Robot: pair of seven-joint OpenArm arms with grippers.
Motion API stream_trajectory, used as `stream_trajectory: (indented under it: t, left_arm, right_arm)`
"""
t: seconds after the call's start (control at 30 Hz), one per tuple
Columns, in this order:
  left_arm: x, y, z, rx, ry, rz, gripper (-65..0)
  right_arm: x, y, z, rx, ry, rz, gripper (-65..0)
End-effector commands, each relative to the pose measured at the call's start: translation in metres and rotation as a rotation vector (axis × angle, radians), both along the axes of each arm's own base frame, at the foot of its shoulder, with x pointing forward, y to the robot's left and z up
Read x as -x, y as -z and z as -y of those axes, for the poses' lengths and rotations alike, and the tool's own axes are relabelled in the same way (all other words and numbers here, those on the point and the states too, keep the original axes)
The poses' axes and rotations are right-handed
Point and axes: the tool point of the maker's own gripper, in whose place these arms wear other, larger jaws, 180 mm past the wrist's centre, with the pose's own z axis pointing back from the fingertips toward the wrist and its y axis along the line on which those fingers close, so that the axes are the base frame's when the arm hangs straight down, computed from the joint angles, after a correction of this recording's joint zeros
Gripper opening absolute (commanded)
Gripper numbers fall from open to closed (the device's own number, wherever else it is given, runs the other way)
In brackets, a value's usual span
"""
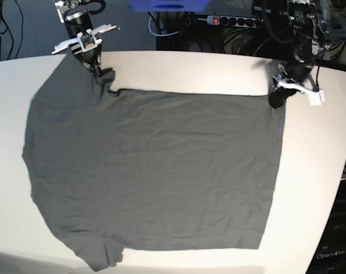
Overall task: Fold the T-shirt properly
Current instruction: 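Lift the shirt's shoulder edge with both grippers and pull it taut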
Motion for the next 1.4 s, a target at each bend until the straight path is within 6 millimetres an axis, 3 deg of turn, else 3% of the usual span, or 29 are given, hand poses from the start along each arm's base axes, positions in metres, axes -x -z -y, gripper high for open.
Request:
stream_trajectory:
  t: [0.0, 0.3, 0.4, 0.67, 0.8, 1.07, 1.37]
  left_arm:
    - [0.026, 0.023, 0.000, 0.002, 0.008, -0.134, -62.8]
    - [0.020, 0.010, -0.011, -0.036, 0.023, -0.108, -62.8]
    - [0.022, 0.000, -0.012, -0.056, 0.030, -0.090, -62.8]
    - [0.030, -0.029, -0.041, -0.129, -0.009, -0.053, -62.8]
    - [0.033, -0.032, -0.051, -0.142, -0.011, -0.075, -62.8]
    - [0.028, -0.035, -0.050, -0.143, -0.008, -0.065, -62.8]
    - [0.026, -0.038, -0.057, -0.164, -0.001, -0.065, -62.8]
  right_arm:
    - [0.031, 0.031, 0.018, 0.087, 0.023, -0.195, -64.3]
    - [0.019, -0.011, 0.026, 0.119, 0.049, -0.090, -64.3]
    - [0.022, -0.019, 0.025, 0.122, 0.044, -0.079, -64.3]
    - [0.016, -0.032, 0.023, 0.126, 0.035, -0.045, -64.3]
    - [0.008, -0.043, 0.021, 0.131, 0.030, -0.011, -64.3]
    - [0.001, -0.067, 0.018, 0.142, 0.013, 0.046, -64.3]
    - [-0.003, -0.080, 0.037, 0.187, 0.050, 0.077, -64.3]
